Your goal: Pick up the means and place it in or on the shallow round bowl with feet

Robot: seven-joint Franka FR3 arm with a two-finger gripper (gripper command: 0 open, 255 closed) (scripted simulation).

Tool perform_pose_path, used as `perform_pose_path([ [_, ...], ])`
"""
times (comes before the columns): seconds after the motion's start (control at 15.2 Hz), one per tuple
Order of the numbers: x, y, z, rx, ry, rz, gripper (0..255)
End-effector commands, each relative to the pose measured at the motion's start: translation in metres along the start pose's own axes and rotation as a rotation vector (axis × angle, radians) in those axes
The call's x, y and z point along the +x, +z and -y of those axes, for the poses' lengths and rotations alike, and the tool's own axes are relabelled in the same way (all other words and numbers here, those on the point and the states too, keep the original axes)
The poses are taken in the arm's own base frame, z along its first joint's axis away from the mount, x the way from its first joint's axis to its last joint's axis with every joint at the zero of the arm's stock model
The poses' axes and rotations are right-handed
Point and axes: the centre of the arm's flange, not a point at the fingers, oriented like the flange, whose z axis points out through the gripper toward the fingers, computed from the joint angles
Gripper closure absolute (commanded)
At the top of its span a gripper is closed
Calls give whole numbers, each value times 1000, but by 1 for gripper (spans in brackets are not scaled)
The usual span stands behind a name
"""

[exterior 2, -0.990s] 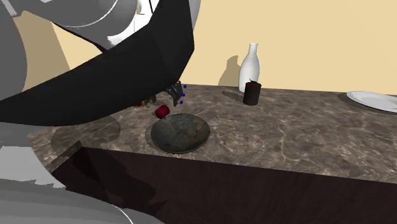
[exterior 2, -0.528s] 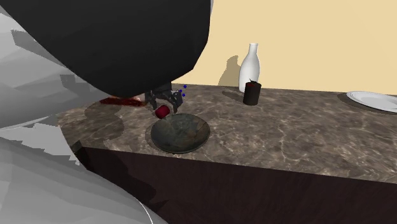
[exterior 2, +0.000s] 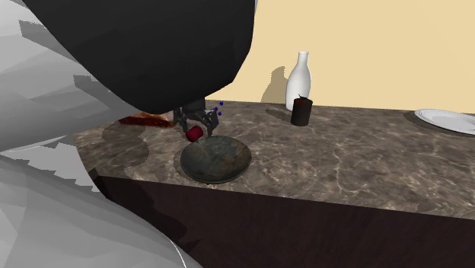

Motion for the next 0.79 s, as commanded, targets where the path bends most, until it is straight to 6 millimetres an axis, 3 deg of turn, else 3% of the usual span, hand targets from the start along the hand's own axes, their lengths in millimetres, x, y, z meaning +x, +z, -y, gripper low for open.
perform_pose_path([
  [0.0,0,0,0,0,0,0,255],
  [0.59,0,0,0,0,0,0,255],
  [0.73,1,-10,0,0,0,0,255],
])
